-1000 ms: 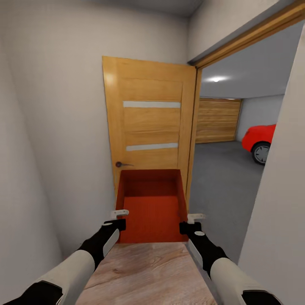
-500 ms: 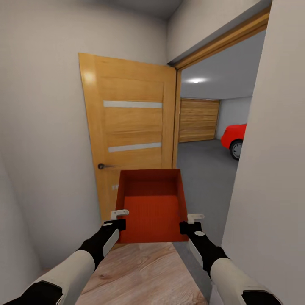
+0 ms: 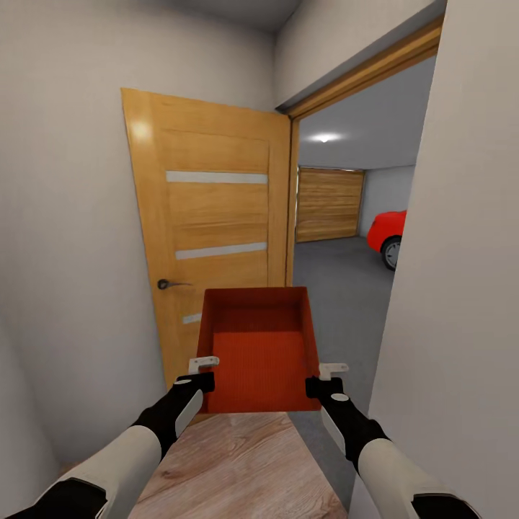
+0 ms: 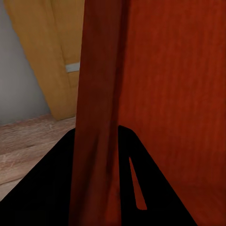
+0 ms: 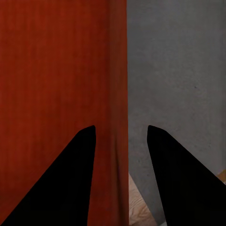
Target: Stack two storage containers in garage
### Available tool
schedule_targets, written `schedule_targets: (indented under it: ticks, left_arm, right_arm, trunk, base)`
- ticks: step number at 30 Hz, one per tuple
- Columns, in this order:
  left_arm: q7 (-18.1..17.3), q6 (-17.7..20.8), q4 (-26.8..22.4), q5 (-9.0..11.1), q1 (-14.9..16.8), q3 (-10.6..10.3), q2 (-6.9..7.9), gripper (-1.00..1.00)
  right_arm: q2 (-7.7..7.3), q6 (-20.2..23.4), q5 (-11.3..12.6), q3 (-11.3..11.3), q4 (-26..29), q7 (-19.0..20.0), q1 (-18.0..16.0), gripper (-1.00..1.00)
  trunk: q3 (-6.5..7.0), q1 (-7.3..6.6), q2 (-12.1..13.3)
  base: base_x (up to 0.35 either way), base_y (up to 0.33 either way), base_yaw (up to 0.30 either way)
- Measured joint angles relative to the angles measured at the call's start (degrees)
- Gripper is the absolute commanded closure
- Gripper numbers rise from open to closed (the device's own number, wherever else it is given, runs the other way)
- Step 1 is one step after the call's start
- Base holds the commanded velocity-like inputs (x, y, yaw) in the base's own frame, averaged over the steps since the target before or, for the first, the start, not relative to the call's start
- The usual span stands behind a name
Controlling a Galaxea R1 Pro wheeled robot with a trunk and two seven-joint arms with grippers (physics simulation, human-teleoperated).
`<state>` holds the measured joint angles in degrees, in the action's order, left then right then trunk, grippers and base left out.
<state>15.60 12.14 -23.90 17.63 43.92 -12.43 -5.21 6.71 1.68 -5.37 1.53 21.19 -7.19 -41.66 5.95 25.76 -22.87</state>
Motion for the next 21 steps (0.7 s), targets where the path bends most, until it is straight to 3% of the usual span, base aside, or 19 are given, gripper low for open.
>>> schedule_targets:
  ticks: [16,21]
  left_arm:
    - [0.03,-0.02,-0.06,0.01,0.01,-0.04,0.0,1.0]
    - [-0.06,-0.21,0.12,0.0,0.01,0.03,-0.01,1.0]
  right_arm:
    - [0.0,-0.08,-0.03,0.06,0.0,0.03,0.0,1.0]
    - [0.0,-0.08,-0.05,-0.04,0.01,-0.02,0.01,1.0]
  trunk:
    - [0.0,0.0,0.0]
    - [0.0,-0.03,-0.01]
  base:
    - [0.003,0.0,0.0]
    - [0.219,0.129,0.0]
